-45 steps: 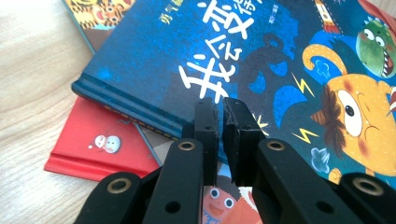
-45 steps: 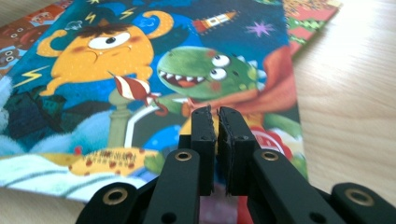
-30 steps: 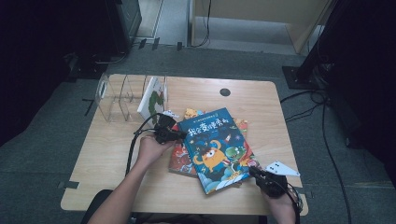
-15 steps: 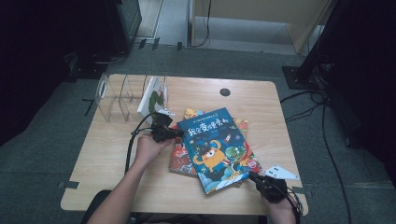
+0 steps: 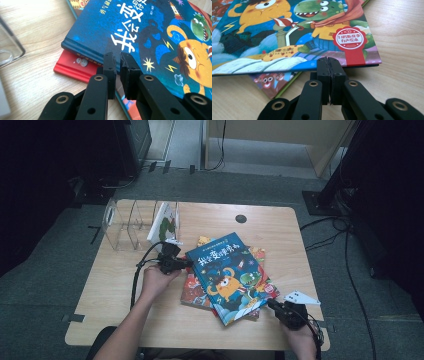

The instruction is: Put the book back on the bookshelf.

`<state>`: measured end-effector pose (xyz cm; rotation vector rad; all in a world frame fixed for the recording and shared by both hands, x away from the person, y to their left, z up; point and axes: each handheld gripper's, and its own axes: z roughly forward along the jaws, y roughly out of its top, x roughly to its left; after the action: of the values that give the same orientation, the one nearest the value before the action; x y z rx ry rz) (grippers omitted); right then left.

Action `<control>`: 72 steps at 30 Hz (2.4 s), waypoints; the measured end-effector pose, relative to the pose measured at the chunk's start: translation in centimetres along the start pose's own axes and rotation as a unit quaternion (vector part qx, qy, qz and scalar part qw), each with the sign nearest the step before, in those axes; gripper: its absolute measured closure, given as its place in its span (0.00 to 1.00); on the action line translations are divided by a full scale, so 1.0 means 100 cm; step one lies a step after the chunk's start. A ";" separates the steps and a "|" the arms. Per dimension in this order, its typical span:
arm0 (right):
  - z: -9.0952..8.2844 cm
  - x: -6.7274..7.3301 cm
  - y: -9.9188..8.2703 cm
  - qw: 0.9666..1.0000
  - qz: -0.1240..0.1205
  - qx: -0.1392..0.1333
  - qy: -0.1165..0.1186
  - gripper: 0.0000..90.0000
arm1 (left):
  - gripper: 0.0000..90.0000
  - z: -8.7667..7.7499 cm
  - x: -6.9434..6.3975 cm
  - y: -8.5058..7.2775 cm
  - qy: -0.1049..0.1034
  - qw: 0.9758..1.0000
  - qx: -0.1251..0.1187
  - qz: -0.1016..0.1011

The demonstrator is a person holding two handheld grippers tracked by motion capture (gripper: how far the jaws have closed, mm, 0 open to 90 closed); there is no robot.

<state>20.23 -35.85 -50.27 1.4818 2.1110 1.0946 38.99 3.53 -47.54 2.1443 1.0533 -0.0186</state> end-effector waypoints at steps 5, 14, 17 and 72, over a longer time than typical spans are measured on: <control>0.004 -0.005 0.004 1.000 0.008 -0.001 -0.002 0.97 | 0.94 -0.008 0.003 -0.005 0.007 1.000 -0.006 -0.006; 0.013 -0.012 0.013 1.000 0.022 -0.003 -0.006 0.98 | 0.96 -0.014 0.007 -0.013 0.027 0.999 -0.011 -0.017; 0.016 -0.015 0.016 1.000 0.024 -0.004 -0.006 0.99 | 0.99 -0.020 0.010 -0.017 0.037 0.999 -0.023 -0.027; 0.057 -0.052 0.061 0.999 0.043 -0.003 0.004 1.00 | 1.00 -0.023 0.028 -0.030 0.125 0.991 -0.039 -0.034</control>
<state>29.97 -37.34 -50.13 1.5818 2.0643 1.1393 38.14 8.07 -48.55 2.0757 1.2493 0.2612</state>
